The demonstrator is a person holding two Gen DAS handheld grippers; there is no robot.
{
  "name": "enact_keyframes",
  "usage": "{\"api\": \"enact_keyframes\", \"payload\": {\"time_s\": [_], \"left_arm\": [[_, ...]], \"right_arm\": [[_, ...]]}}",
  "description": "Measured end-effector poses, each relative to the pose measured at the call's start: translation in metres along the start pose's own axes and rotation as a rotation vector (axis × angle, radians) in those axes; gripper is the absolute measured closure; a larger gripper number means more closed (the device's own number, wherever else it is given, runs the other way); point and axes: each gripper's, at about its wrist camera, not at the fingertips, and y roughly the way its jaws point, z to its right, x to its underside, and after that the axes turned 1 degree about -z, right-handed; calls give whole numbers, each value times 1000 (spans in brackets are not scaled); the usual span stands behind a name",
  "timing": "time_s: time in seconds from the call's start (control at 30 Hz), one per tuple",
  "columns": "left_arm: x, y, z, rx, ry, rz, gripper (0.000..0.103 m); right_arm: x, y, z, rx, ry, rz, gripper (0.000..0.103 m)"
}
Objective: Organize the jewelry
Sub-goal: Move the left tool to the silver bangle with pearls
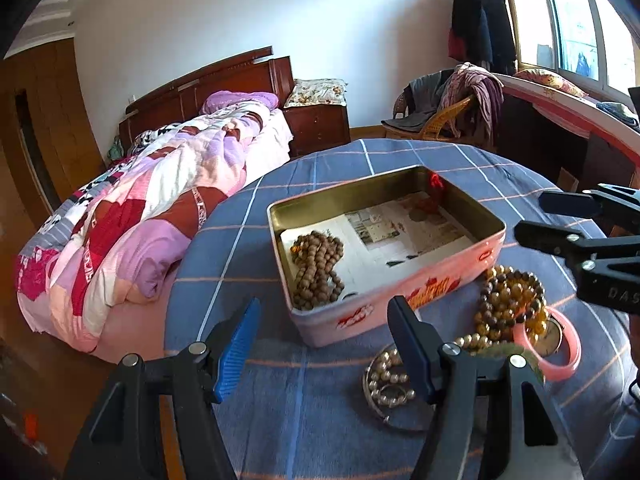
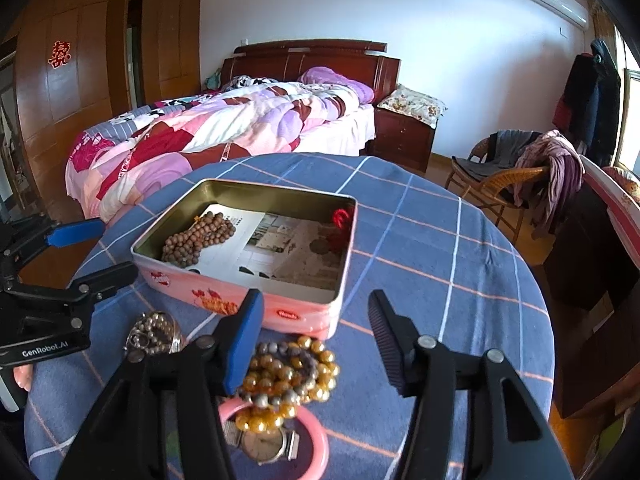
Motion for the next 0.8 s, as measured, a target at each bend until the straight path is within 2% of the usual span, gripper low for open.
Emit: {"api": "enact_keyframes", "payload": {"time_s": [0.3,0.47,0.8], "left_arm": [[23,4,-11,-7,-55,-58,37],[30,4,5,22,-19,-70,37],[45,7,25,32,36,-145,37]], "right_arm": [[26,-3,3,16,21,-28,42],[33,-1,5,20,25,-42,42],[34,-2,5,25,32,-35,37]]}}
